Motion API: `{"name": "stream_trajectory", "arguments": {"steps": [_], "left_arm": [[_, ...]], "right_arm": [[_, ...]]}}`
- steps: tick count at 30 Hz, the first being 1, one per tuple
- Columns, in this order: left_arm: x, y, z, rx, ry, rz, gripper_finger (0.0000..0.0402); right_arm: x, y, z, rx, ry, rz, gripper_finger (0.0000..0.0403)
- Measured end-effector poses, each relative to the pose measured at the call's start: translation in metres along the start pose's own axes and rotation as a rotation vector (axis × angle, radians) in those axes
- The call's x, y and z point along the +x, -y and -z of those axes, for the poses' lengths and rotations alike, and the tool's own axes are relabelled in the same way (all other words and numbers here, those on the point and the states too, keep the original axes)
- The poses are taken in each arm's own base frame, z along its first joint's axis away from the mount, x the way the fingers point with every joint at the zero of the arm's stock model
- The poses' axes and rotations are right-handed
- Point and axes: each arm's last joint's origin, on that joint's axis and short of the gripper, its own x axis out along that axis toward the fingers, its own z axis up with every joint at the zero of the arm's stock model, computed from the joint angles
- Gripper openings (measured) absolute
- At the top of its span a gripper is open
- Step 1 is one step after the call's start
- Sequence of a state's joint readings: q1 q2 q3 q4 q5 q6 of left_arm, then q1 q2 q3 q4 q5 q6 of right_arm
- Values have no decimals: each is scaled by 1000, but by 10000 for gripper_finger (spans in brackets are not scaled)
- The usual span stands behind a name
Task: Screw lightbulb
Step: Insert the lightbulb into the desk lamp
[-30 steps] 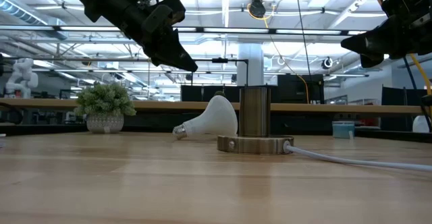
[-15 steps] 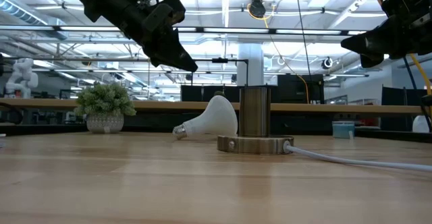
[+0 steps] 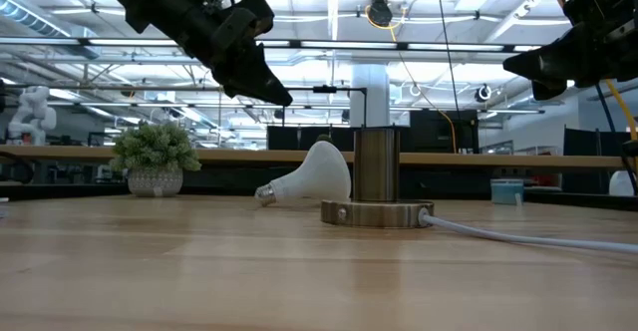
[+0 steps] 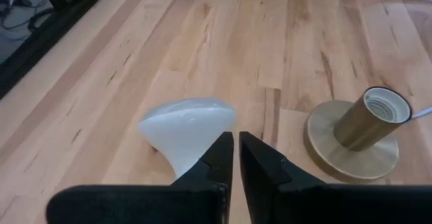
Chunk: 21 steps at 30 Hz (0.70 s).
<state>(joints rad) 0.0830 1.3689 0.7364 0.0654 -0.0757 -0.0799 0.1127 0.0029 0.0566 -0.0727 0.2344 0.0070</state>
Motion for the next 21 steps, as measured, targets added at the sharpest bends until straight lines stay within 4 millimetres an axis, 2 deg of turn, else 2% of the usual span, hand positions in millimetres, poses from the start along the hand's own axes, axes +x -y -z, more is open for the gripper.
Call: {"name": "stream_trajectory", "arguments": {"steps": [7,11,15,21], "left_arm": [[0,1,0,-46,-4,13,32],[0,1,0,-72,-2,2,46],[0,-1,0,-93,5,-59,82],[0,1,0,-41,6,-76,164]], "right_arm": [[0,0,0,0,0,0,6],[0,0,0,0,0,0,6],[0,0,0,0,0,0,6],[0,0,0,0,0,0,6]]}}
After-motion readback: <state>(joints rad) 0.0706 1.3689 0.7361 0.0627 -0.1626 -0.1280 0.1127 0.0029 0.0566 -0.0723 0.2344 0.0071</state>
